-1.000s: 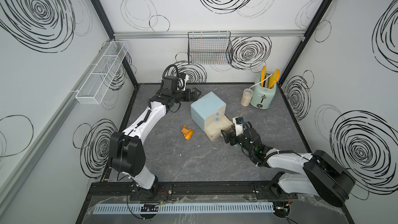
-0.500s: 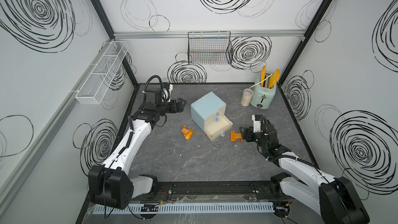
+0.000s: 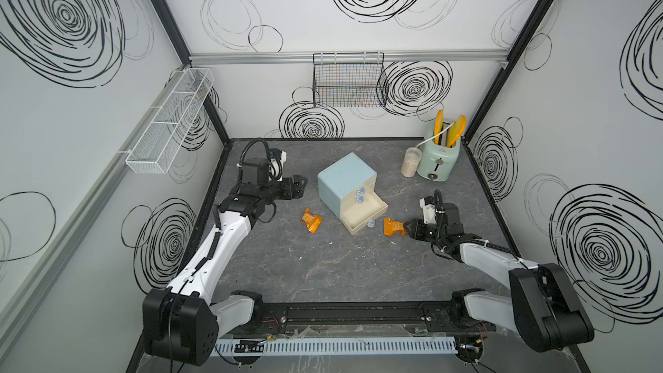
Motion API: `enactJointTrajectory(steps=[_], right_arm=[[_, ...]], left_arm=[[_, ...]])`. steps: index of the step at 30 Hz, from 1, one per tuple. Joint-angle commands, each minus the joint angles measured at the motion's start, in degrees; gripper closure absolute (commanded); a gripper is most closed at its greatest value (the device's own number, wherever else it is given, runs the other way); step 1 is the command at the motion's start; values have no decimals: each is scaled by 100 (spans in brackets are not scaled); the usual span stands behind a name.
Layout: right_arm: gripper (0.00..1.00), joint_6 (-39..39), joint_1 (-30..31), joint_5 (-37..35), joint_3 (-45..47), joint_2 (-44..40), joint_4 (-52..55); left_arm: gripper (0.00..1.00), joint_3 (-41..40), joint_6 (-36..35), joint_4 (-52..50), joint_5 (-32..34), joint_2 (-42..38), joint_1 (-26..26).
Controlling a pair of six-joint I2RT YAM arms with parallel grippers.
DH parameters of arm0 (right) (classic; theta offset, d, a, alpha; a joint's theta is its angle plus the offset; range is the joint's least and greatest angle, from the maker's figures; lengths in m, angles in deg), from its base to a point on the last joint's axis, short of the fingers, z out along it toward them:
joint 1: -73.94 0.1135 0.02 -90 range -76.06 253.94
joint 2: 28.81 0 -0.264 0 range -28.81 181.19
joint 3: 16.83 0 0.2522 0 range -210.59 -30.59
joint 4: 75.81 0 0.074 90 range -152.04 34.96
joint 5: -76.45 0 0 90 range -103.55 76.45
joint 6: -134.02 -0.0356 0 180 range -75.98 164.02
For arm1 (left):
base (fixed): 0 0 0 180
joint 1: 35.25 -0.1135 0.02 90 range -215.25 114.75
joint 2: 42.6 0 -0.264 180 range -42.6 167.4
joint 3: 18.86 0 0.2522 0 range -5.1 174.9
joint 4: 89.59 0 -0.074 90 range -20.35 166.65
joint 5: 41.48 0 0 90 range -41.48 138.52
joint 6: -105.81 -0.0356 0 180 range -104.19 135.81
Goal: Place the cookies into the drawer by color
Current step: Pick up the cookie at the center of the board.
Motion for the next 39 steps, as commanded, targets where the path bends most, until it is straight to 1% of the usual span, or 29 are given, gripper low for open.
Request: enactJointTrajectory(steps=[1, 17, 26, 30, 32, 34, 37, 39], right_arm=[[64, -117, -27, 136, -65, 34, 51], [77, -117, -26, -5, -17, 315, 135], [85, -83, -30, -83, -61, 300, 271], [86, -31, -28, -42, -68, 274, 294], [83, -14, -19, 72, -77, 228, 265], [74, 23, -3, 209, -102, 170, 244], [63, 94, 50, 262, -205, 172, 304], [51, 94, 131, 191, -299, 226, 353]], left_arm=[[9, -46, -127, 273, 54, -114, -76], [10, -44, -65, 289, -127, -62, -285], [11, -39, -28, 310, -211, -36, -384], [11, -39, -14, 319, -241, -18, -415], [11, -40, -6, 319, -251, -13, -415], [11, -35, -3, 319, -259, -15, -423], [11, -37, -1, 327, -270, -26, -422], [11, -46, -4, 341, -282, -35, -431]])
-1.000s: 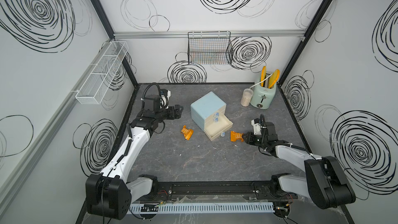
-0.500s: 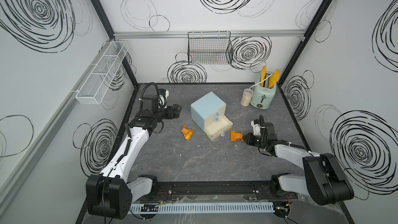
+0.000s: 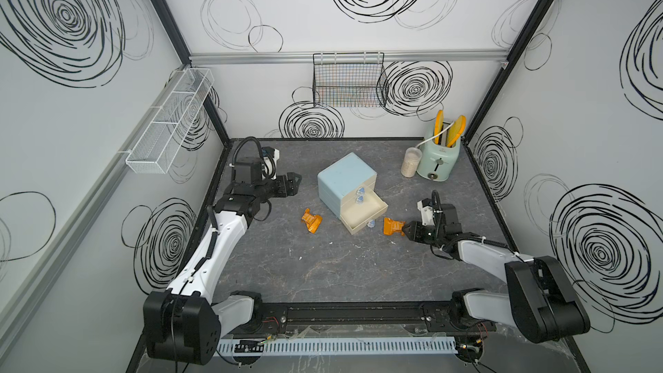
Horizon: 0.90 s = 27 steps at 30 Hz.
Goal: Place the cookies into the drawer by color
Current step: Pick up the cookie at the center of the board.
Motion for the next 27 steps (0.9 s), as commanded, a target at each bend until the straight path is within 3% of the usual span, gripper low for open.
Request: enactJointTrajectory(steps=[1, 5, 11, 21, 27], right_arm=[[47, 68, 147, -11, -272, 5, 224], [30, 35, 672, -761, -517, 95, 430], [23, -311, 1241, -1782, -874, 415, 708], [23, -681, 1584, -2467, -949, 802, 682], [29, -688, 1709, -2735, -972, 916, 643]], left_arm=[[11, -46, 6, 250, -89, -37, -72], [11, -43, 8, 249, -106, -30, -78], [11, -62, 22, 267, -141, -40, -105], [11, -82, 38, 293, -211, -57, -174], [11, -90, 57, 311, -255, -45, -201]])
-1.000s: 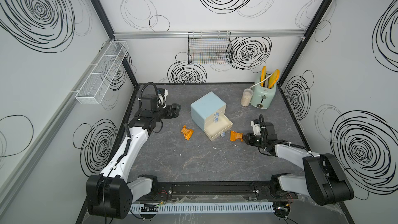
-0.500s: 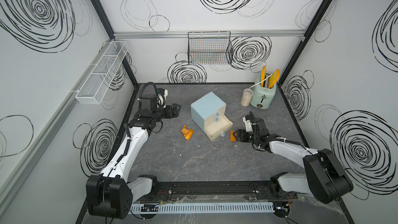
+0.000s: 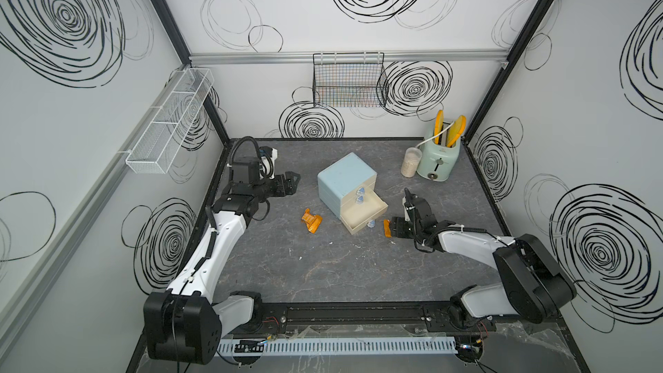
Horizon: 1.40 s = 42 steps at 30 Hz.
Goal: Place the cookies into the drawer by color
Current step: Pick up the cookie at the center of the board.
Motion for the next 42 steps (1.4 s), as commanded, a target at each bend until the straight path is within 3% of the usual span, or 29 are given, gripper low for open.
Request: enactJointTrajectory(steps=[1, 17, 22, 29, 36, 42], right_arm=[[30, -131, 83, -318, -105, 145, 166], [45, 11, 391, -896, -288, 585, 413], [54, 81, 411, -972, -253, 216, 441], [57, 273, 384, -944, -313, -601, 526], [57, 684, 141, 362, -443, -971, -55], [58, 942, -49, 1598, -821, -479, -540]], left_arm=[[11, -79, 20, 270, -117, -48, -77], [11, -95, 38, 280, -175, -46, -158], [11, -106, 50, 302, -223, -40, -209], [11, -117, 82, 318, -234, -47, -243], [11, -130, 100, 326, -259, -57, -244], [11, -134, 100, 340, -272, -65, -244]])
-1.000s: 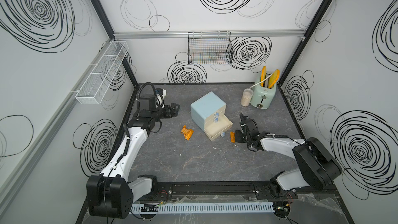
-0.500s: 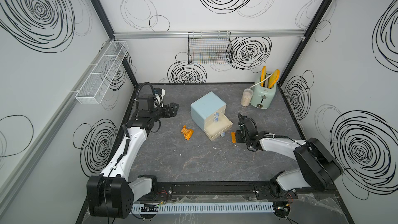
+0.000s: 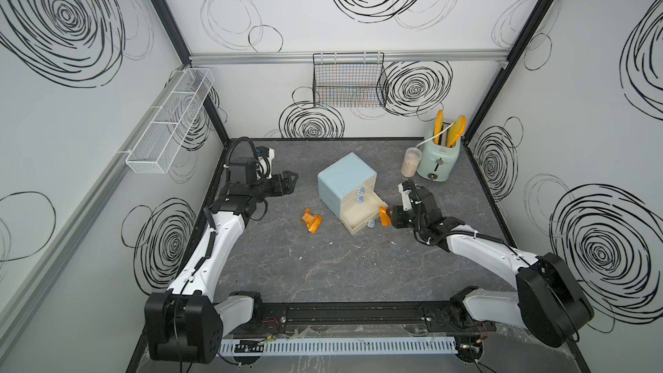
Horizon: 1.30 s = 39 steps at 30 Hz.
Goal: Place the cookies into the drawer by color
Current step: Pick up the cookie at the center of the board, then place the cookie in the drawer.
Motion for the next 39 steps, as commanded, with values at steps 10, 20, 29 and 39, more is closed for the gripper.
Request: enactJointTrajectory(steps=[10, 20, 29, 39], right_arm=[[60, 568, -44, 959, -1111, 1327, -268], [60, 710, -18, 647, -1488, 1803, 52], [59, 749, 26, 537, -1527, 1874, 89], [58, 746, 60, 394, -1701, 2083, 184]], left_arm=[[11, -97, 38, 241, -132, -66, -67], [11, -95, 37, 243, -154, -56, -102], [11, -95, 44, 253, -159, -53, -128], [11, -95, 45, 250, -166, -57, -137]])
